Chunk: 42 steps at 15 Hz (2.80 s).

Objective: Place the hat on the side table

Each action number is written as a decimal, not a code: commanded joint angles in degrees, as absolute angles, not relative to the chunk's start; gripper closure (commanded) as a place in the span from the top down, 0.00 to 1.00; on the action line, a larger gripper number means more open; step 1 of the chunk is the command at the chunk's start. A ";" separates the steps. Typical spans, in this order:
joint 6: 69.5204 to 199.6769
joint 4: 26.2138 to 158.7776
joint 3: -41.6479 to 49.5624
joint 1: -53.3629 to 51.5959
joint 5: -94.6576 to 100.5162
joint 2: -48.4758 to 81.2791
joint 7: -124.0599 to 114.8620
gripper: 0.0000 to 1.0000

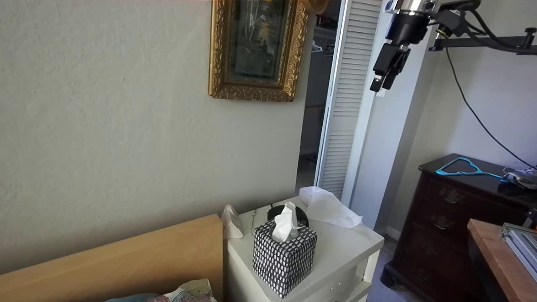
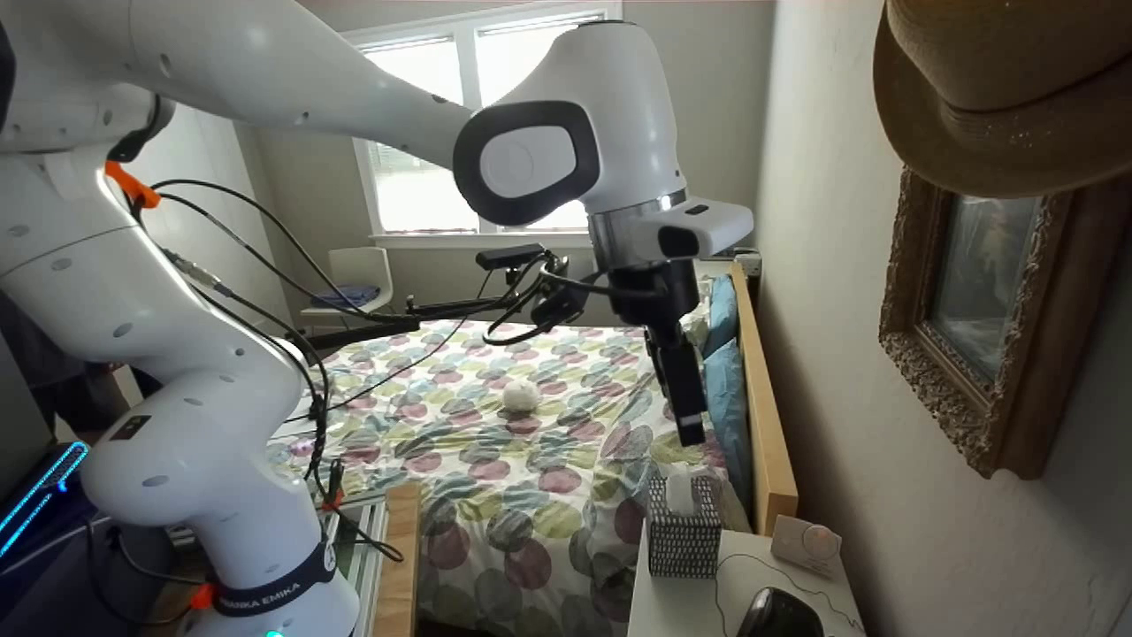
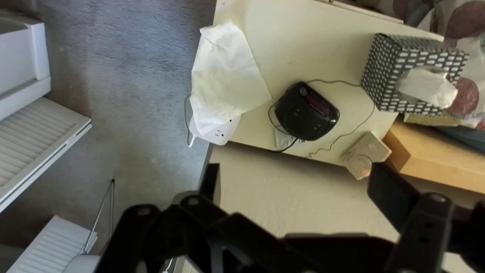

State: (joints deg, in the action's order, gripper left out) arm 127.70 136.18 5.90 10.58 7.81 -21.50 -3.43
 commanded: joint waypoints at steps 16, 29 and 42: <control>166.55 125.66 5.89 12.71 0.68 -23.68 -11.34 1.00; 171.62 118.88 0.71 14.34 2.76 -24.05 -12.95 1.00; 175.63 113.74 -3.32 19.43 2.33 -18.72 -13.77 0.30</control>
